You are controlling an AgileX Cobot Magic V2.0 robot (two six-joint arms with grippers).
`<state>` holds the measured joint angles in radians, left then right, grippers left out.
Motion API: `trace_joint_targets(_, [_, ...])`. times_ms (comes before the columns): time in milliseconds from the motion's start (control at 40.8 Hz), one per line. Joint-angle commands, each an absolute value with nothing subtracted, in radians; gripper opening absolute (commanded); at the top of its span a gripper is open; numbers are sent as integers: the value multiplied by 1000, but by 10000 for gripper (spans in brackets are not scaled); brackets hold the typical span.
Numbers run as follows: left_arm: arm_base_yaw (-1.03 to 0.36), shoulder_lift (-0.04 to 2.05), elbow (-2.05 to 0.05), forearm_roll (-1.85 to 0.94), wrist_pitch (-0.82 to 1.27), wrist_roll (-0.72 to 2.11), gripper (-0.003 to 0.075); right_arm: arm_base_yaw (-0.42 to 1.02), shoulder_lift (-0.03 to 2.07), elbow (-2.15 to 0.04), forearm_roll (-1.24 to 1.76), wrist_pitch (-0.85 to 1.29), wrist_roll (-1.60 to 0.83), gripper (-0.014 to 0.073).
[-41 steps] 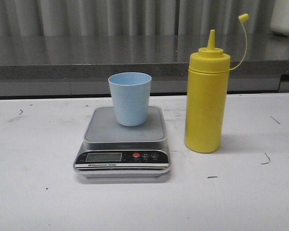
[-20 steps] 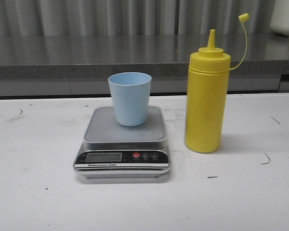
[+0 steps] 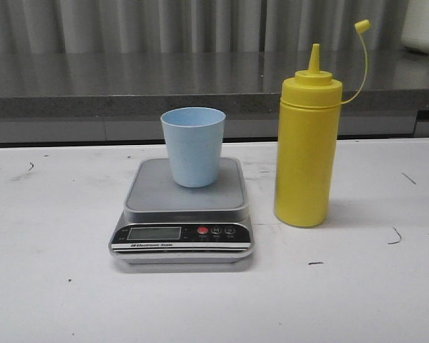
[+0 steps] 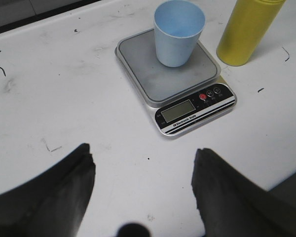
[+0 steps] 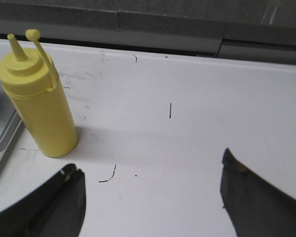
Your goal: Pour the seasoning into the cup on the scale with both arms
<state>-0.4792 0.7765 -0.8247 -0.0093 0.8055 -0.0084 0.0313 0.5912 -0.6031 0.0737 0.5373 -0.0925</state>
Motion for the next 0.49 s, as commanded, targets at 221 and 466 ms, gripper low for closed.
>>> trace_joint_targets(221, [-486, 774, -849, -11, 735, -12, 418, 274, 659, -639, 93, 434, -137, 591])
trace_joint_targets(466, [-486, 774, -849, -11, 735, -12, 418, 418, 874, -593, 132, 284, -106, 591])
